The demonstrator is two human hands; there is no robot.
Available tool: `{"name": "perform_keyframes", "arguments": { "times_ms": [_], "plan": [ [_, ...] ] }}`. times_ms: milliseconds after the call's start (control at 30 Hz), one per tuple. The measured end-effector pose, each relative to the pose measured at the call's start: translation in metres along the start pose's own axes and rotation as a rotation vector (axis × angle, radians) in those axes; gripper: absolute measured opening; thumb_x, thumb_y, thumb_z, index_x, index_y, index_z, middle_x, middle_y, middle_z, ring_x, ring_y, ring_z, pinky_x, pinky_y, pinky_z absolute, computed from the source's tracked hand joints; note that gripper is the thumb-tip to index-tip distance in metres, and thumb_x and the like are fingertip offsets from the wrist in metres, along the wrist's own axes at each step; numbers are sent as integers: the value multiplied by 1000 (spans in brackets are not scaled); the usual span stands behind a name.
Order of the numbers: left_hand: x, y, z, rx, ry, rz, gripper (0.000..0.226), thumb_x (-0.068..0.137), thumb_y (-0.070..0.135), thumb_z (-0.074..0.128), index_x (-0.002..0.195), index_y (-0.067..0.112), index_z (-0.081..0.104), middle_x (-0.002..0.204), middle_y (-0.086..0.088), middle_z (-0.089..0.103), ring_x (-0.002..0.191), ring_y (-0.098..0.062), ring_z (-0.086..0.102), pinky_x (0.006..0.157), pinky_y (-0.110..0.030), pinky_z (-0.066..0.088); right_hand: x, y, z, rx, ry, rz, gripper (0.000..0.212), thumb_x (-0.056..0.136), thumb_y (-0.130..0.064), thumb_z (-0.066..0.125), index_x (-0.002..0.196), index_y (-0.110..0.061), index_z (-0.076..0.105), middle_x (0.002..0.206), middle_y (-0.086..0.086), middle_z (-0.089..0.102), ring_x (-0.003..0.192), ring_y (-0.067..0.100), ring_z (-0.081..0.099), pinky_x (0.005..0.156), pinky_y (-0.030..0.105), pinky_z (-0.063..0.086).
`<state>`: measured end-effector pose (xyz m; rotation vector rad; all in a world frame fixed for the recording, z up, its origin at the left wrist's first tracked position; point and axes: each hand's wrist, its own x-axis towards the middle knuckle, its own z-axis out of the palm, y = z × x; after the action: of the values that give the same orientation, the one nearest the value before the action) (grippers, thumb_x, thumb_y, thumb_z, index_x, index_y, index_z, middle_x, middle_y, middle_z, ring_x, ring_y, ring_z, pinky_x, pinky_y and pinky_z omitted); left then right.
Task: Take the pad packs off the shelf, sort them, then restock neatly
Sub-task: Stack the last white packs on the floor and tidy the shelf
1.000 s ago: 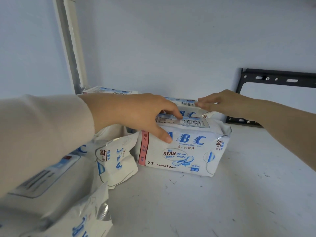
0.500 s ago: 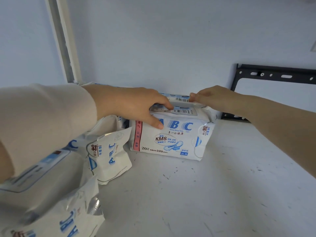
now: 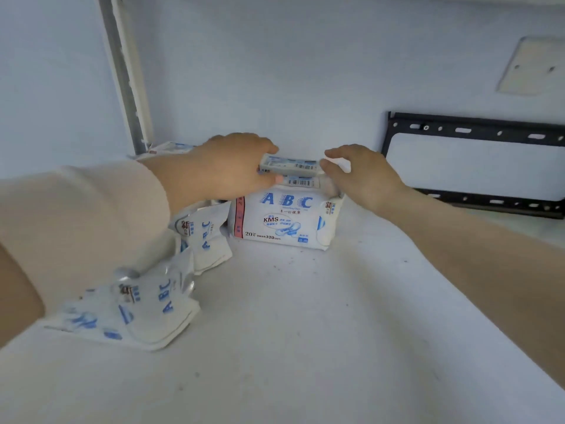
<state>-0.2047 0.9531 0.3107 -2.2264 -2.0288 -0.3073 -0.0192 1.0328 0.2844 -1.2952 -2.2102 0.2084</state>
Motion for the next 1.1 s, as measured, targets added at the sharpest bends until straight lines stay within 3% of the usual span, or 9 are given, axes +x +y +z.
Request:
{"name": "perform_keyframes", "arguments": {
  "times_ms": [200,533,800,933,1100],
  "plan": [
    [-61,33,-20,27,95,-66,50,93,40,46,138,18,40,134,-9,48,121,-27,45,99,-37,37,-66,-30,-28,-111,72,-56,44,96,-38,44,134,-18,47,139,6,46,131,23,37,103,32,30],
    [-196,76,-25,-43,126,-2,53,93,35,49,141,16,35,144,-8,40,131,-25,36,105,-33,23,-222,-81,-55,-234,94,-101,48,95,-31,47,139,-11,41,146,7,39,142,21,22,112,30,15],
    [-316,77,-8,-145,140,23,52,94,33,47,142,15,34,147,-6,36,137,-22,29,110,-34,18,-353,-111,-29,-147,111,-59,45,95,-26,50,134,-4,47,139,12,48,139,27,29,113,40,25],
    [-369,82,17,-215,135,-7,49,94,27,49,140,13,37,147,-7,37,139,-22,27,111,-36,18,-414,-121,0,-84,104,-52,44,90,-26,49,125,0,54,131,19,54,131,35,40,106,50,35],
    [-443,88,76,-240,21,-72,47,93,25,50,137,11,41,144,-8,40,137,-24,31,111,-38,22,-501,-117,57,-74,-46,-45,48,89,-30,42,123,1,56,126,19,58,127,37,45,104,51,37]
  ]
}}
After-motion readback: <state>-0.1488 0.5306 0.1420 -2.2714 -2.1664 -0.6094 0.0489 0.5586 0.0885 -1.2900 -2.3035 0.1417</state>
